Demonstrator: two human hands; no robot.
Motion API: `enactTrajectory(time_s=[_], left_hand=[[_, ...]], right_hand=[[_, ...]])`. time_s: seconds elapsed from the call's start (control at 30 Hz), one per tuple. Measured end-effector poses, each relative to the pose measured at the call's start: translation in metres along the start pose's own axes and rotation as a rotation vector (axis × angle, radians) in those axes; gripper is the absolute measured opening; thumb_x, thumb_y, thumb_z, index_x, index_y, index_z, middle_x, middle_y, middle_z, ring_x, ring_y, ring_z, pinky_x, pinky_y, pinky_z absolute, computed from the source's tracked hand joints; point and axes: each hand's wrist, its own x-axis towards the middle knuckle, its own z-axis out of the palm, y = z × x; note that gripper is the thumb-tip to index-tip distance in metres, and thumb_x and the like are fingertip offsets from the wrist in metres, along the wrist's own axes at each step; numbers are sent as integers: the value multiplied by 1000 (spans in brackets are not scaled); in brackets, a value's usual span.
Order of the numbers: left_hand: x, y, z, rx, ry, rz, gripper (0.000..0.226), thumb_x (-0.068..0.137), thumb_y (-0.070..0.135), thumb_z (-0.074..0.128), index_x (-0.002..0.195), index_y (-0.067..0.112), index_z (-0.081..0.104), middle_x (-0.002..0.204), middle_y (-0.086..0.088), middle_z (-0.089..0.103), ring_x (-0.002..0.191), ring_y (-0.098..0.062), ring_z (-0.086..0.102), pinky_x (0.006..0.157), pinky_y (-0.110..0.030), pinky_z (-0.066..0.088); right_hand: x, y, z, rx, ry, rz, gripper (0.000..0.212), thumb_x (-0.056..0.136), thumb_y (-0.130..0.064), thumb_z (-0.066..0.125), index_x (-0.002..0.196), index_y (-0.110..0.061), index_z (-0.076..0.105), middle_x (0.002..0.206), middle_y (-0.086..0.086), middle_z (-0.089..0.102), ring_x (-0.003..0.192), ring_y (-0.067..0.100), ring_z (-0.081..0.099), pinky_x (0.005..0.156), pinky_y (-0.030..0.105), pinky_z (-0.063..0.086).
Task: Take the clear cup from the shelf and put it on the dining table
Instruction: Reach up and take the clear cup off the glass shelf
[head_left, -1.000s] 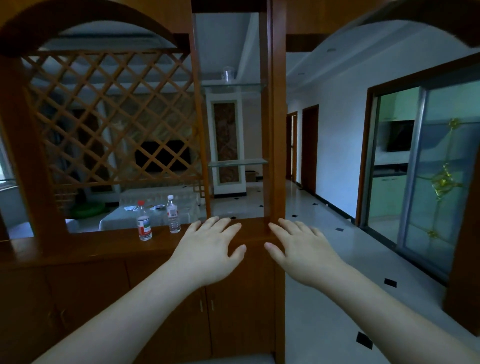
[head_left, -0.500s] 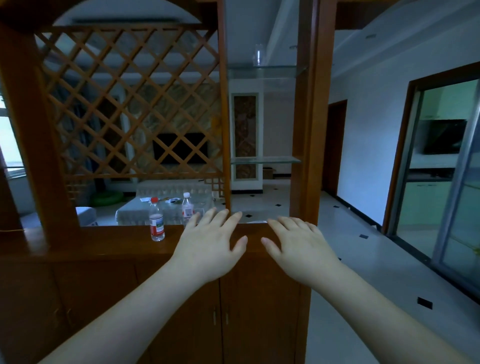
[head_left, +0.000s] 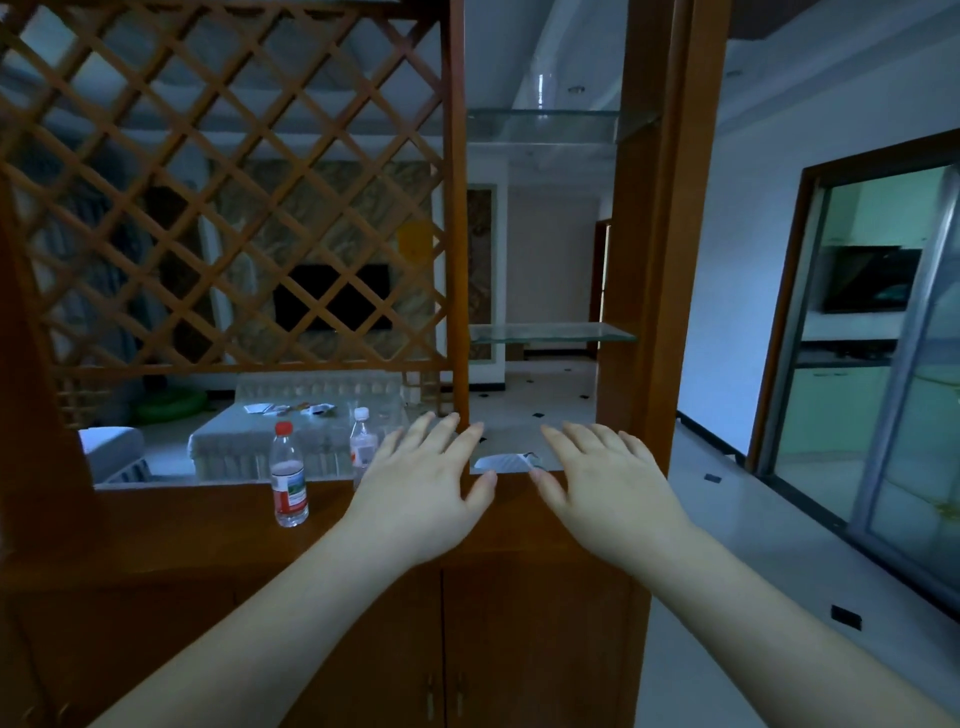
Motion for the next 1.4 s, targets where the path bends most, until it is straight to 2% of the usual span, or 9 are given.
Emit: enactTrajectory(time_s=[0.17,0.5,0.8,0.97,1.13,1.27,1.4], left_hand=[[49,-1,21,18,31,38,65,91,63,18,150,36,16,163,4,14,149,-20,3,118,-45,2],[153,21,48,34,7,4,57,95,51,27,149,35,22,161,3,23,147,-21,12,117,-44,9],[237,47,53,52,59,4,54,95,43,34,147,29,30,157,3,32,143,-18,23,115,-43,17],[281,42,49,44,94,24,54,95,42,35,147,29,31,156,2,33,143,-19,23,114,-43,21],[318,24,47,23,104,37,54,94,42,36,147,31,31,160,0,25,146,-21,15,114,-44,17],[344,-2,38,-42,79,38,54,94,40,37,147,31,30,159,1,26,145,-20,19,113,-46,21],[366,-29,21,-38,126,86,54,93,41,37,146,31,32,158,2,30,143,-21,24,113,-46,25]], right_hand=[[36,20,23,11,-5,3,59,95,-56,24,146,-27,31,150,2,41,139,21,32,113,42,20],[114,98,53,64,-29,-19,59,96,-54,24,147,-24,27,151,4,39,139,23,31,112,43,19],[186,150,68,88,62,-67,56,96,-53,30,143,-24,36,145,1,46,135,22,36,110,43,23],[217,163,71,65,98,-83,54,96,-52,30,140,-23,40,143,1,49,132,22,39,108,42,25],[256,159,71,43,136,-80,54,95,-51,33,140,-23,41,144,1,48,132,23,40,106,41,27],[289,149,68,11,185,-90,52,95,-50,34,141,-27,40,145,-1,47,132,23,39,105,41,28],[323,137,57,13,225,-65,52,96,-50,34,142,-26,38,145,0,47,133,24,38,106,43,29]])
